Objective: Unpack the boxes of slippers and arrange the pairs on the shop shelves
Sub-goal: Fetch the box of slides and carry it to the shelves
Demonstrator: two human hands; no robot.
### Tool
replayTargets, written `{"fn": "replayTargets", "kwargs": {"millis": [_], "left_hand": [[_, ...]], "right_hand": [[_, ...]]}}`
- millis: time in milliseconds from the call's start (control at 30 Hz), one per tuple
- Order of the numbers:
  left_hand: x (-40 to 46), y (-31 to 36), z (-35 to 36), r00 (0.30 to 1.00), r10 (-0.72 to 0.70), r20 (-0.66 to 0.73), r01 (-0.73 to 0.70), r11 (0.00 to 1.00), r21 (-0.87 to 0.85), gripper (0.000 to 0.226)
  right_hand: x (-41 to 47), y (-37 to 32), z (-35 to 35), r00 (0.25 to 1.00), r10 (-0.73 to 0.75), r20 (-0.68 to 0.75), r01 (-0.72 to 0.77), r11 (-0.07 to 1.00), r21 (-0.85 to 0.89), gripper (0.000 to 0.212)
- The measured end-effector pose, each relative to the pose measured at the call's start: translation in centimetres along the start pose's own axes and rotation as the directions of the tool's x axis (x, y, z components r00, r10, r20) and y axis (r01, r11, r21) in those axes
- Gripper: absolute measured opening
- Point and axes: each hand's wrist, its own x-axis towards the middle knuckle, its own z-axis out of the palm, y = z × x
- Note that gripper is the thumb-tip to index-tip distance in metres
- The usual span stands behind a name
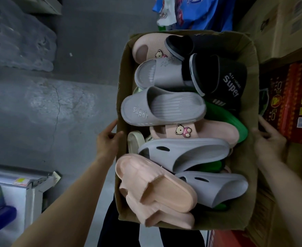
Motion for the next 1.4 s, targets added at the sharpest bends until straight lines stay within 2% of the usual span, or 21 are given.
{"fn": "replayTargets", "kwargs": {"millis": [233, 400, 567, 800, 1033, 1400], "left_hand": [[-2.2, 0.1, -2.3, 0.999, -0.035, 0.009, 0.036, 0.997, -0.063, 0.048], [-5.1, 0.4, -5.6, 1.0, -0.005, -0.017, 0.004, 0.996, -0.084, 0.047], [-8.5, 1.2, -10.4, 0.997, 0.007, -0.073, -0.018, 0.987, -0.159, 0.05], [-13.4, 1.8, -20.5, 0.985, 0.001, -0.175, -0.044, 0.969, -0.244, 0.055], [-16.0, 1.1, -33.2, 0.961, -0.023, -0.274, -0.068, 0.946, -0.318, 0.055], [-16.4, -2.1, -55.0, 0.871, -0.102, -0.48, -0.128, 0.897, -0.423, 0.051]], "right_hand": [[-1.7, -2.5, -0.6, 0.998, -0.06, 0.005, 0.06, 0.998, 0.006, 0.044], [-4.5, -5.7, -1.4, 0.997, -0.071, -0.001, 0.071, 0.997, -0.021, 0.042], [-8.5, -10.6, -2.1, 0.992, -0.102, 0.076, 0.104, 0.994, -0.025, 0.043], [-15.2, -19.4, -0.7, 0.945, -0.232, 0.232, 0.259, 0.961, -0.094, 0.041], [-23.8, -28.0, 5.3, 0.854, -0.376, 0.359, 0.428, 0.901, -0.074, 0.046], [-44.0, -42.1, 19.7, 0.7, -0.462, 0.545, 0.563, 0.826, -0.022, 0.043]]}}
